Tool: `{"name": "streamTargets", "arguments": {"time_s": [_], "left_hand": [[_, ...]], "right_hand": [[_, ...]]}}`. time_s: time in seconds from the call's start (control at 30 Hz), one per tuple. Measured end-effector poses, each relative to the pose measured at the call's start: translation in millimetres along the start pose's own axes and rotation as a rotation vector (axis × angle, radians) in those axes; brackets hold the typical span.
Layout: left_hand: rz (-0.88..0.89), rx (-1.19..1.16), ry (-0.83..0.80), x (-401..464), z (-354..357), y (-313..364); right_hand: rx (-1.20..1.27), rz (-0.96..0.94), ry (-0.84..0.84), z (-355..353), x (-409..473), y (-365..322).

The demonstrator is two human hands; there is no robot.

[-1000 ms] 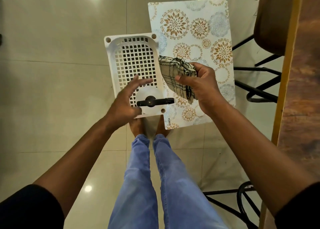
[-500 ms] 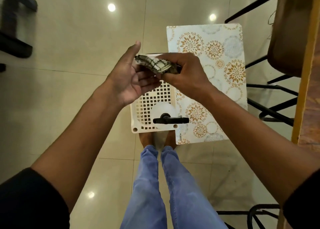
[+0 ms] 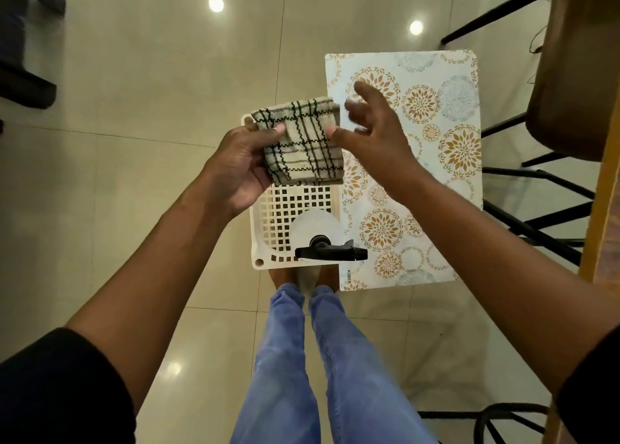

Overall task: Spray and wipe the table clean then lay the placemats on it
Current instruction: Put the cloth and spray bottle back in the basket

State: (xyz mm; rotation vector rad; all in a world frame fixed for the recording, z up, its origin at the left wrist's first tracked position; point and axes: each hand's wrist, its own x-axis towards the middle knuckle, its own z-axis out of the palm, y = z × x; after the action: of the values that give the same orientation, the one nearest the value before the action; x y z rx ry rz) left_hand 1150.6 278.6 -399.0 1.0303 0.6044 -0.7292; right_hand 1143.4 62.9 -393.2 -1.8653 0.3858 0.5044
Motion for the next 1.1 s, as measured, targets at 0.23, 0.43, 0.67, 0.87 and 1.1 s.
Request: {"name": "streamTargets", "arguments": {"time_s": [0.23, 0.43, 0.67, 0.87, 1.1], "left_hand": [[-0.049, 0.064, -0.031, 22.4, -17.6, -8.7], [-0.015, 0.369, 0.189, 47.2, -20.6, -26.7], [0.266, 1.004, 0.5, 64.9, -15.6, -51.0], [0.452, 1.281, 0.606, 61.4, -12.7, -61.1], [0.69, 1.535, 0.535, 44.8, -18.5, -62.1]], "right_hand": [[0.321, 0.215, -0.188, 4.9, 25.1, 17.3], [-0.178, 0.113, 0.076, 28.4, 40.9, 42.6], [-0.507, -0.062, 0.267, 49.3, 45.7, 60.7], [-0.847, -0.193, 0.373, 54.2, 38.4, 62.1], [-0.921, -0.625, 0.339, 45.5, 40.2, 72.2]]}}
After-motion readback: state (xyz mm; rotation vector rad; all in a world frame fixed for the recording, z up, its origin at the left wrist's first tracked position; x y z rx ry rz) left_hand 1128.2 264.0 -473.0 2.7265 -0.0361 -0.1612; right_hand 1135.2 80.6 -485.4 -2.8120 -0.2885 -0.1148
